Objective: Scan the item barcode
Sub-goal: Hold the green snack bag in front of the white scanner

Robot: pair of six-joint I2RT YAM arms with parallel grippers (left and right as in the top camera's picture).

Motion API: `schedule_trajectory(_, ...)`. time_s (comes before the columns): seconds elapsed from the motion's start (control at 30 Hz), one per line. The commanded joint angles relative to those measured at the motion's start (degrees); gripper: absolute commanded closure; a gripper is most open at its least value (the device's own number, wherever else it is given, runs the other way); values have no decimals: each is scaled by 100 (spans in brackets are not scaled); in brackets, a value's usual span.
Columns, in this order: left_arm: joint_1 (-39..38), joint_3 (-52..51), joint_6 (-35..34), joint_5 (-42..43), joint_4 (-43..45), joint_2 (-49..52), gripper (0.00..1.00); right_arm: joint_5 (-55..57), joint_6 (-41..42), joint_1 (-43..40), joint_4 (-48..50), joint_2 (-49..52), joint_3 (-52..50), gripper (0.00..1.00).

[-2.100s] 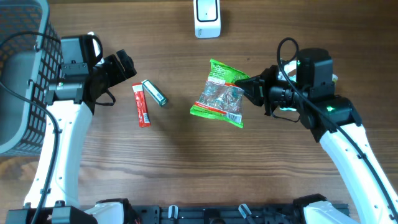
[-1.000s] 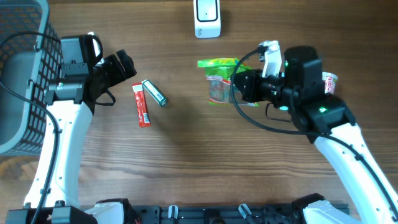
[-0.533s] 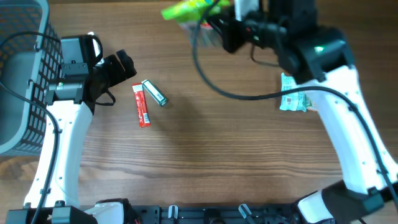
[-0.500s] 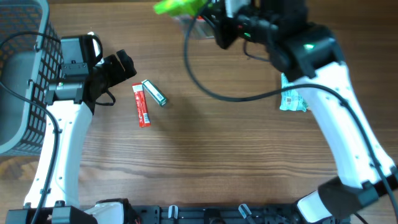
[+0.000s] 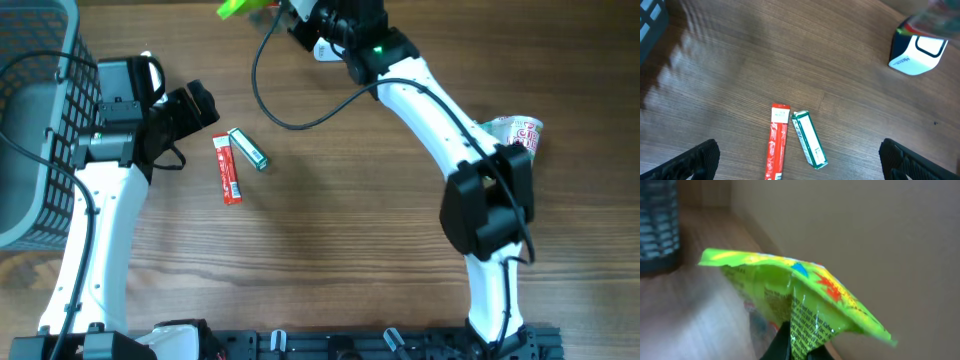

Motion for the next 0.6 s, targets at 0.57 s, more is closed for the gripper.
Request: schedule_trajectory(0.57, 20, 17, 33, -37, 15, 17, 0, -940, 1244, -859, 3617, 1698, 170, 96)
